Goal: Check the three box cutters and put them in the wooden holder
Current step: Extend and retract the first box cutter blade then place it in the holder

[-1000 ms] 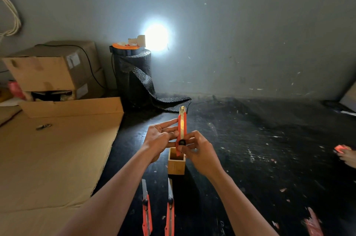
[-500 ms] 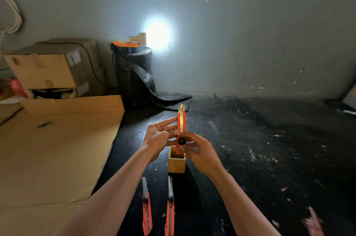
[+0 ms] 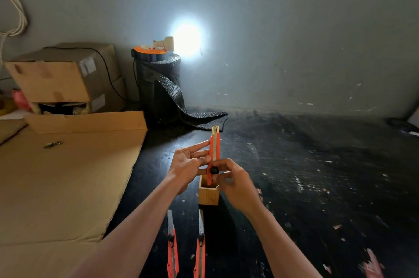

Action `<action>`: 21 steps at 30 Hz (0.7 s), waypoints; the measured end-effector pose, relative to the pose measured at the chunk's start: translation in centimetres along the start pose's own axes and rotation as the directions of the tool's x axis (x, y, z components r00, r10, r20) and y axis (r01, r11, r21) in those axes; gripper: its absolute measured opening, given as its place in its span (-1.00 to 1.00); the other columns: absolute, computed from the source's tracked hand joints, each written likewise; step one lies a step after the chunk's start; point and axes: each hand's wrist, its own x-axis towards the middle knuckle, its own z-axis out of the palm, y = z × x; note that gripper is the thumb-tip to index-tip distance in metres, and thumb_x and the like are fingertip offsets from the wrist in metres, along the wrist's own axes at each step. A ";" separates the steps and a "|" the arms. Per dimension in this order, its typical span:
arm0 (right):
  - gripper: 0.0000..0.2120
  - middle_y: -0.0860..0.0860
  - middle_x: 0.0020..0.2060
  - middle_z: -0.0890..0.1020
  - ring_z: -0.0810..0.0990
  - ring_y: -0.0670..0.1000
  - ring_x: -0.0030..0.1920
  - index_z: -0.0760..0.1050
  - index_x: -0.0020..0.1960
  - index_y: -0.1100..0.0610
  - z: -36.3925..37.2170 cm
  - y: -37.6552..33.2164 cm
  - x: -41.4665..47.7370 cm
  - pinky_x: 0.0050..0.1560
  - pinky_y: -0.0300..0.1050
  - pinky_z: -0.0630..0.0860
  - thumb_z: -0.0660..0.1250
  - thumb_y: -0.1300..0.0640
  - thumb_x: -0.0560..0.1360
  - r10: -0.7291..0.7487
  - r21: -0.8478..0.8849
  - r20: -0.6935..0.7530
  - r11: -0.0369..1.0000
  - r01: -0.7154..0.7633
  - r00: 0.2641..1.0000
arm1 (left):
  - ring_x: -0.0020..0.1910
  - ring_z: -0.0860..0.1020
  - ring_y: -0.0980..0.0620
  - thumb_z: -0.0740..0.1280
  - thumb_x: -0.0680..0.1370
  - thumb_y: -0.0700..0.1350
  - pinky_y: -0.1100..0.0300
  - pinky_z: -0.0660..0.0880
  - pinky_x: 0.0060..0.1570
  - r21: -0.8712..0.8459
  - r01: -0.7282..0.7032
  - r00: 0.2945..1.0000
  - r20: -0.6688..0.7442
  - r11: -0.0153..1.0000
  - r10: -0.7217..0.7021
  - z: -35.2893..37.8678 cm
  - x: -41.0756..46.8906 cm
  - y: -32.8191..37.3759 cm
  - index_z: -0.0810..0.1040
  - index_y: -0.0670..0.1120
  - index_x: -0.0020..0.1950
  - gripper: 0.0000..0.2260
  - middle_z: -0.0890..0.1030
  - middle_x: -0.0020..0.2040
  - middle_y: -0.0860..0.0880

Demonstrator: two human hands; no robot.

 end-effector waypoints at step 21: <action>-0.82 0.07 -0.04 0.74 0.75 0.03 -0.02 0.61 0.17 0.16 0.3 4.9 8.1 0.01 0.12 0.72 0.43 0.16 0.58 0.151 0.138 -0.089 0.981 -0.138 0.985 | -0.01 0.77 -0.10 0.36 0.58 -0.40 0.02 0.71 -0.04 0.031 0.037 0.999 -0.022 0.999 -0.036 -1.5 5.3 -7.3 0.56 -0.21 0.39 -0.62 0.74 0.12 -0.24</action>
